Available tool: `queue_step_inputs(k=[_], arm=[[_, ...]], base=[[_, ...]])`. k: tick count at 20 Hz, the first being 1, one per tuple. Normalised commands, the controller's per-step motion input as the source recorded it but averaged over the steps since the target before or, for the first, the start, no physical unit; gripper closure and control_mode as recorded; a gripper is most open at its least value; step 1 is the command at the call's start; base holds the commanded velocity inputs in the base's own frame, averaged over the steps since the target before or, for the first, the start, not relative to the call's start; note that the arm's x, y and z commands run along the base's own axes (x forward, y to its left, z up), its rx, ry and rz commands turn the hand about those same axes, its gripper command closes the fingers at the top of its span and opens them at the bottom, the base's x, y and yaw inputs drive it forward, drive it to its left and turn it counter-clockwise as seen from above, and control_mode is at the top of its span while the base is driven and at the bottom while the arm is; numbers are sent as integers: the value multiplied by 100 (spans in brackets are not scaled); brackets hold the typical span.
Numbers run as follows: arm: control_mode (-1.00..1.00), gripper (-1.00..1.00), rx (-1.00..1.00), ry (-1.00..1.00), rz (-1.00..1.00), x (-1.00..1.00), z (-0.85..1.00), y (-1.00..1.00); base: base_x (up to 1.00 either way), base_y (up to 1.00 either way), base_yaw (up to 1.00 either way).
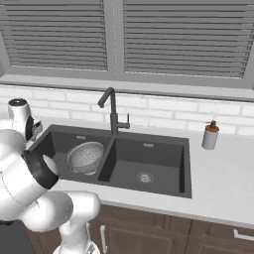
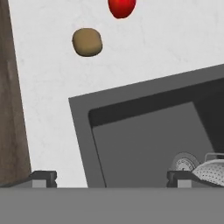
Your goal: Put the colander in the sink, put the apple, kiwi in the colander, and turn on the sink faucet and pour water over the colander.
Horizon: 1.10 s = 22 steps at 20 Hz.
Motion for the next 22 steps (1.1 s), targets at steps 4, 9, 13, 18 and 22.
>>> queue_step_inputs(k=[4, 9, 13, 18, 22], arm=[[-100, -100, 0, 19, 1, 0, 9, 94], [-100, -100, 0, 14, 0, 0, 12, 89], [-100, -100, 0, 15, 0, 0, 10, 95], [-100, -100, -1, -1, -8, 0, 0, 69], [-100, -100, -3, -6, -9, 0, -1, 45]], base=[[0, 0, 0], [0, 0, 0], [0, 0, 0], [0, 0, 0], [0, 0, 0]])
